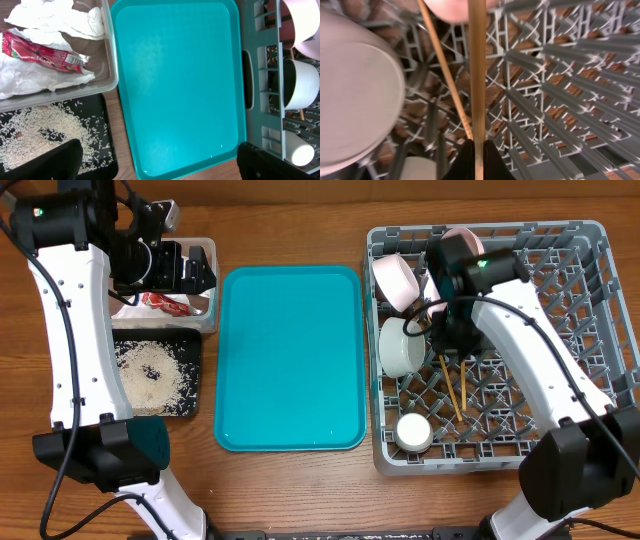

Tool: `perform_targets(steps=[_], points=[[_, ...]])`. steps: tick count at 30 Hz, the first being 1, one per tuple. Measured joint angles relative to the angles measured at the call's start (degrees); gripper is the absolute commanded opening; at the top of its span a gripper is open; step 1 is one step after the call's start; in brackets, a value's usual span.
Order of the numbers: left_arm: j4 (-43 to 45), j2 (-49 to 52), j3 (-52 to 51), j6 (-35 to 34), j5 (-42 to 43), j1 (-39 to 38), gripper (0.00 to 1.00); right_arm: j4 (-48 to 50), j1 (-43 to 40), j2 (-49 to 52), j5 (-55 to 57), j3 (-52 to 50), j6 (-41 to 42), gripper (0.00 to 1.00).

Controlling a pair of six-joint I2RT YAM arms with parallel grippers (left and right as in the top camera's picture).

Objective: Sort waste into correct bins and load items into the dishwasher

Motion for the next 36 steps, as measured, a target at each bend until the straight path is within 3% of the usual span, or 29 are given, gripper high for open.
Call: perform_targets(steps=[4,6,16,21,22,23,29,36], points=[[0.00,0.00,0.00,-0.02,0.00,0.00,1.00,1.14,-0.48,0.00,-0.35,-2.93,-0.57,0.29],[-0.02,0.00,0.00,0.00,0.00,0.00,1.00,1.44,-0.61,-0.02,-0.48,-2.95,-0.48,0.35],[0.02,0.00,0.00,0.00,0.00,0.00,1.00,-0.94,-0.68,-4.50,-4.24,0.20,-0.42,0.38],[0.00,0.00,0.00,0.00,0.00,0.00,1.00,-4.68,-0.70,-11.67,-6.86,6.14,-0.15,0.46],[0.00,0.00,0.00,0.00,0.00,0.00,1.00,-5.05,-0.68,-12.94,-7.04,7.02,0.13,0.61],[0.00,0.00,0.00,0.00,0.00,0.00,1.00,-5.60,-0.70,-14.84,-7.30,8.28,0.39,1.00],[-0.02,0.00,0.00,-0.02,0.00,0.00,1.00,-6.51,-0.68,-25.53,-9.75,11.37,2.38,1.00],[0.00,0.00,0.00,-0.02,0.00,0.00,1.00,-11.82,-0.70,-30.27,-13.20,11.56,2.75,1.00]])
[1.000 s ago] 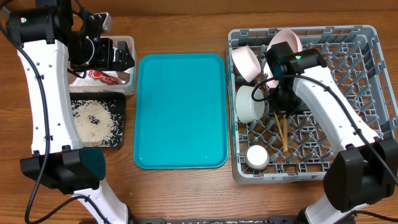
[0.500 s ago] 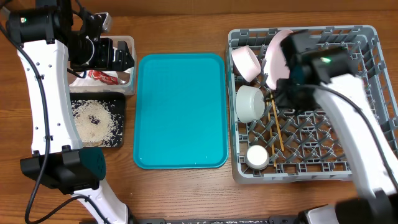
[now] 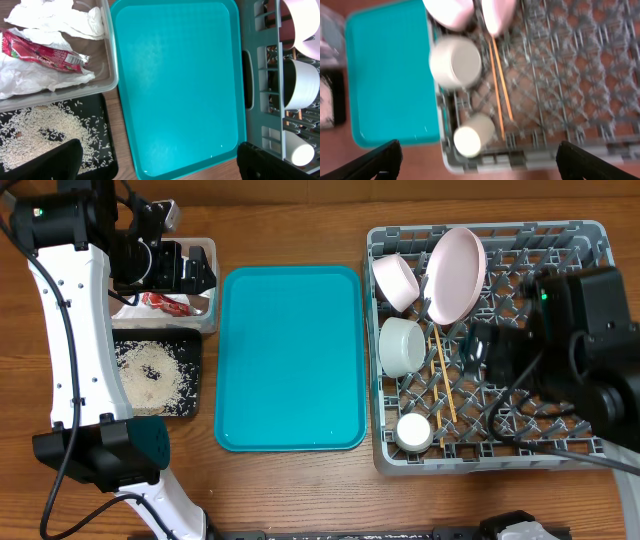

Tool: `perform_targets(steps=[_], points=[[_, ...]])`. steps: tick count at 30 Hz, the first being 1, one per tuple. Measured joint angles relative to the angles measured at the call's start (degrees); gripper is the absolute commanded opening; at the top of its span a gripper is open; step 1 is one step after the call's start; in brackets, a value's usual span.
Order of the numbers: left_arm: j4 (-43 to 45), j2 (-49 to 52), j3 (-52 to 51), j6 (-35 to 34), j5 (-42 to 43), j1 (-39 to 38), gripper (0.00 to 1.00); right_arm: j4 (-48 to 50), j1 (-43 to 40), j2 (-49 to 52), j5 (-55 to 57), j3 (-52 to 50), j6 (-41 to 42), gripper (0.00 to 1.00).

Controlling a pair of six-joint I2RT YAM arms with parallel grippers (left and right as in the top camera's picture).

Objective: Sort waste into correct bins and load items into the dishwasher

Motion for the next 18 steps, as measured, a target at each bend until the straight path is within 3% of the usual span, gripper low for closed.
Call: perform_targets(steps=[3,10,14,18], points=[[0.00,0.00,0.00,0.02,0.00,0.00,1.00,-2.49,0.02,-0.70,-0.17,0.00,0.02,1.00],[0.00,0.00,0.00,0.02,0.00,0.00,1.00,1.81,-0.09,-4.22,2.80,0.00,0.02,1.00],[-0.02,0.00,0.00,0.02,0.00,0.00,1.00,9.55,-2.16,-8.52,4.09,-1.66,-0.85,1.00],[0.02,0.00,0.00,0.02,-0.02,0.00,1.00,21.09,-5.42,-16.33,3.58,-9.64,-3.50,1.00]])
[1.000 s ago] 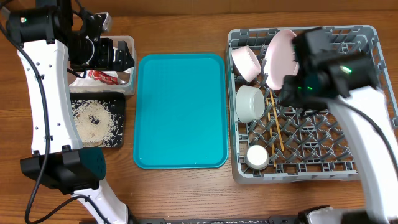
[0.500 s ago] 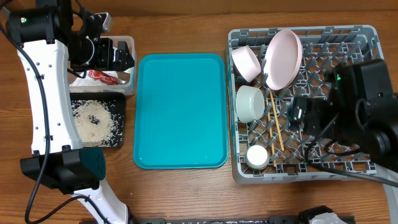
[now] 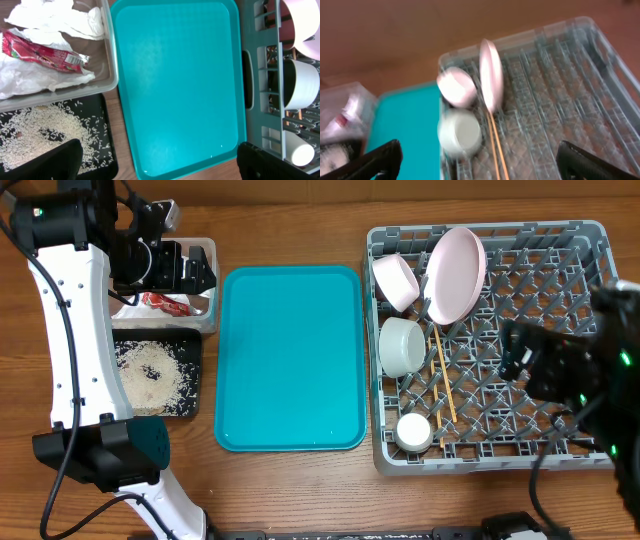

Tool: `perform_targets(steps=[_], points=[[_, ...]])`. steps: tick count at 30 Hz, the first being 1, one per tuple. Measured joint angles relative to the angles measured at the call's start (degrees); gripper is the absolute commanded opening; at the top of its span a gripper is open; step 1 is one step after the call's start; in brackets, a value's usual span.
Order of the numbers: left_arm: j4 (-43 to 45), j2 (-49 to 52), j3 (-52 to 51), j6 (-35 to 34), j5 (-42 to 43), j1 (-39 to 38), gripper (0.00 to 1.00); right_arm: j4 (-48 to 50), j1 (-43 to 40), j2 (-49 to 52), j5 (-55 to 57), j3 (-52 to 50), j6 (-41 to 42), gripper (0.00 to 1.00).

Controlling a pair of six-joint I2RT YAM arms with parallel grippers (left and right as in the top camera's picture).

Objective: Sort waste into correct bins and load items into the dishwasher

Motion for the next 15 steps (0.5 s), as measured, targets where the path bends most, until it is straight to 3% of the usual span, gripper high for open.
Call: perform_targets(steps=[15], points=[[-0.02,0.00,0.00,0.00,0.00,0.00,1.00,54.29,-6.54,-32.02,-11.41,-58.47,-6.82,1.00]])
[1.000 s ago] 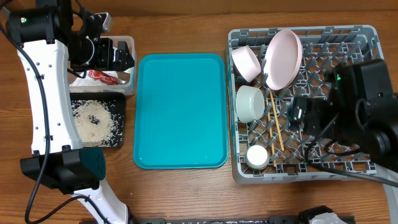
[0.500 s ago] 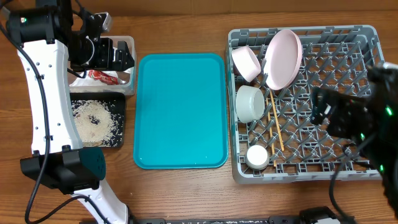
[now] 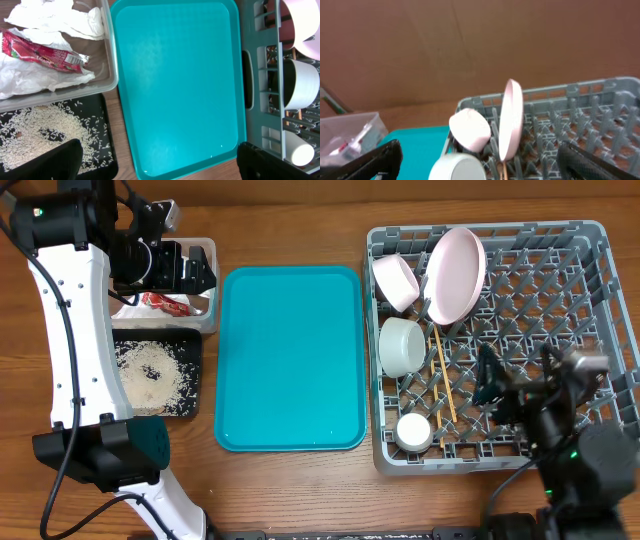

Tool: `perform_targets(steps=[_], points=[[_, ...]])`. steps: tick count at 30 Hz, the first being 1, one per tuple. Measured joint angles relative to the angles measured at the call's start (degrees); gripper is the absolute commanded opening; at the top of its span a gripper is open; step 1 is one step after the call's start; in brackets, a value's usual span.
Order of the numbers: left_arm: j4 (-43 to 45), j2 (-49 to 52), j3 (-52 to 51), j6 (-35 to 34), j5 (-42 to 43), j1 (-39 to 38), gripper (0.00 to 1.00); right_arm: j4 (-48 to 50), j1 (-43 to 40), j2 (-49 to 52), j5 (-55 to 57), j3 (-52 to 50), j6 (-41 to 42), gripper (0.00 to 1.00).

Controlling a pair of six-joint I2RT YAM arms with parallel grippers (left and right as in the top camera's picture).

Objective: Sort waste into correct bins and load items into the dishwasher

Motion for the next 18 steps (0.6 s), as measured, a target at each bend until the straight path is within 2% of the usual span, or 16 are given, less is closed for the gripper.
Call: perform_targets(steps=[5,9,18], points=[[0.00,0.00,0.00,0.00,0.02,0.00,1.00,10.60,-0.04,-8.50,-1.68,-14.03,-0.15,1.00],[0.00,0.00,0.00,0.00,0.02,0.00,1.00,16.55,-0.04,-12.85,-1.95,-20.72,-0.15,1.00],[0.00,0.00,0.00,0.00,0.02,0.00,1.00,21.31,-0.09,-18.71,-1.99,-27.43,-0.15,1.00]])
